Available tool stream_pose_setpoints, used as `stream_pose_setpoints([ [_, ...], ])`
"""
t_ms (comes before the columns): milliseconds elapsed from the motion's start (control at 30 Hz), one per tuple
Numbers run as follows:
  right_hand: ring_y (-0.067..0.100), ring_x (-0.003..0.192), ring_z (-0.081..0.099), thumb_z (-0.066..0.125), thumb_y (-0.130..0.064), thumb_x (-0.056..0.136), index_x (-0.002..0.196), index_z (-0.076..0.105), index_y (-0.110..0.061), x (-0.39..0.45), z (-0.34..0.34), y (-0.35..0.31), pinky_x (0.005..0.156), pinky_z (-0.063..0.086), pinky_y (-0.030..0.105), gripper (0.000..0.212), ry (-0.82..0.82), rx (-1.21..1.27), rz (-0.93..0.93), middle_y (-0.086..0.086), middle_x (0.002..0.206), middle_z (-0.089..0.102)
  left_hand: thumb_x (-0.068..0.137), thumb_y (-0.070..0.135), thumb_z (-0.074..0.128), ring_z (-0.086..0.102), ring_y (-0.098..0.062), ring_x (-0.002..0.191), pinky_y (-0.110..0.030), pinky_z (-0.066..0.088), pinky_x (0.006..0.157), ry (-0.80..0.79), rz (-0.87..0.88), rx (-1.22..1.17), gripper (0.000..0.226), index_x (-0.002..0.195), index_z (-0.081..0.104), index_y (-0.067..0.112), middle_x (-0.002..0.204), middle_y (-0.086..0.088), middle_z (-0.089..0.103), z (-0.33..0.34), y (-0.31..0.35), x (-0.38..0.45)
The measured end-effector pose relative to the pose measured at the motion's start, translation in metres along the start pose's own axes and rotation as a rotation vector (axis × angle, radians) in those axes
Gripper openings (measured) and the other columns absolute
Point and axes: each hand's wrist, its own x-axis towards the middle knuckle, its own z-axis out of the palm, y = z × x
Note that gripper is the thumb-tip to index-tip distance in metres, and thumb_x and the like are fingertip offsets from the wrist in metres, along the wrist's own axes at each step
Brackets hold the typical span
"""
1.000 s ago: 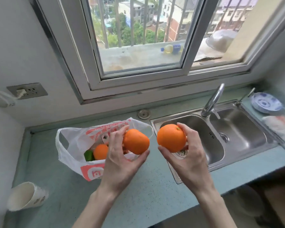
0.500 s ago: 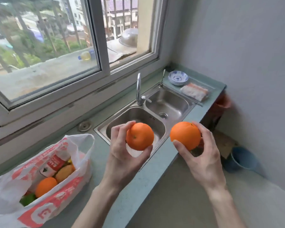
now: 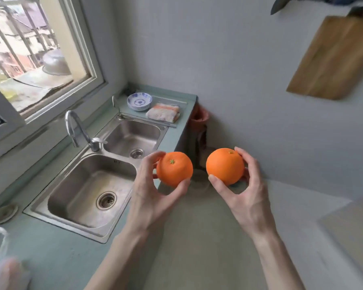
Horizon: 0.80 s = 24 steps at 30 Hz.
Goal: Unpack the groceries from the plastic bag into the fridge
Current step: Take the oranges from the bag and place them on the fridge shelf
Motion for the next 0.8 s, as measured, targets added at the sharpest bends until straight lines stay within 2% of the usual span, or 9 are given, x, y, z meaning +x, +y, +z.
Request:
stream_pose_setpoints([
  [100,0.012,0.117,0.064,0.087,-0.048,0.074,0.141,0.049,-0.038,0.012,-0.046,0.018,0.094,0.052,0.023,0.078,0.049,-0.007,0.02,-0.016,0.137,0.058,0.071,0.039,0.085,0.064,-0.01,0.114,-0.021,0.051,0.093,-0.06,0.008,-0.078,0.065,0.127,0.053,0.036,0.122,0.017,0.063,0.051,0.024,0.009],
  [200,0.01,0.11,0.067,0.084,-0.055,0.074,0.139,0.052,-0.04,0.024,-0.092,0.035,0.091,0.053,0.022,0.074,0.098,0.005,0.038,-0.021,0.131,0.062,0.073,0.032,0.091,0.062,-0.007,0.119,-0.017,0.051,0.094,-0.106,0.041,-0.123,0.064,0.126,0.056,0.034,0.123,0.015,0.064,0.104,0.045,0.016],
  [300,0.012,0.111,0.068,0.081,-0.062,0.075,0.139,0.052,-0.041,0.036,-0.139,0.057,0.093,0.057,0.03,0.073,0.146,0.018,0.044,-0.022,0.133,0.062,0.076,0.027,0.091,0.063,-0.01,0.12,-0.017,0.052,0.093,-0.146,0.066,-0.152,0.061,0.127,0.057,0.034,0.126,0.009,0.066,0.158,0.066,0.021],
  [400,0.016,0.119,0.064,0.084,-0.051,0.079,0.144,0.049,-0.036,0.045,-0.187,0.08,0.094,0.057,0.037,0.075,0.183,-0.031,0.016,-0.018,0.139,0.056,0.077,0.025,0.09,0.062,-0.008,0.12,-0.014,0.051,0.09,-0.176,0.102,-0.19,0.06,0.127,0.058,0.034,0.127,0.01,0.065,0.212,0.088,0.024],
  [533,0.017,0.12,0.064,0.087,-0.035,0.08,0.145,0.046,-0.035,0.051,-0.251,0.105,0.094,0.056,0.033,0.077,0.245,-0.033,0.023,-0.019,0.141,0.054,0.077,0.036,0.089,0.061,-0.01,0.121,-0.02,0.052,0.093,-0.245,0.149,-0.23,0.06,0.127,0.056,0.037,0.127,0.012,0.063,0.279,0.12,0.026],
  [600,0.012,0.116,0.066,0.087,-0.039,0.076,0.144,0.046,-0.038,0.051,-0.28,0.113,0.092,0.055,0.026,0.08,0.309,0.029,0.068,-0.021,0.136,0.057,0.076,0.039,0.084,0.062,-0.011,0.12,-0.026,0.054,0.095,-0.281,0.157,-0.255,0.059,0.128,0.056,0.035,0.126,0.011,0.064,0.308,0.135,0.026],
  [700,0.011,0.109,0.071,0.088,-0.049,0.075,0.137,0.051,-0.041,0.054,-0.317,0.124,0.092,0.056,0.03,0.073,0.403,0.134,0.141,-0.011,0.13,0.065,0.079,0.04,0.088,0.062,-0.009,0.121,-0.03,0.054,0.098,-0.346,0.179,-0.267,0.06,0.129,0.056,0.033,0.126,0.011,0.065,0.348,0.155,0.027],
  [800,0.009,0.109,0.072,0.081,-0.055,0.074,0.13,0.054,-0.043,0.059,-0.35,0.139,0.093,0.053,0.03,0.063,0.491,0.194,0.169,-0.009,0.128,0.069,0.079,0.035,0.089,0.063,-0.006,0.12,-0.027,0.053,0.1,-0.405,0.204,-0.275,0.059,0.129,0.057,0.033,0.125,0.014,0.066,0.387,0.171,0.031],
])
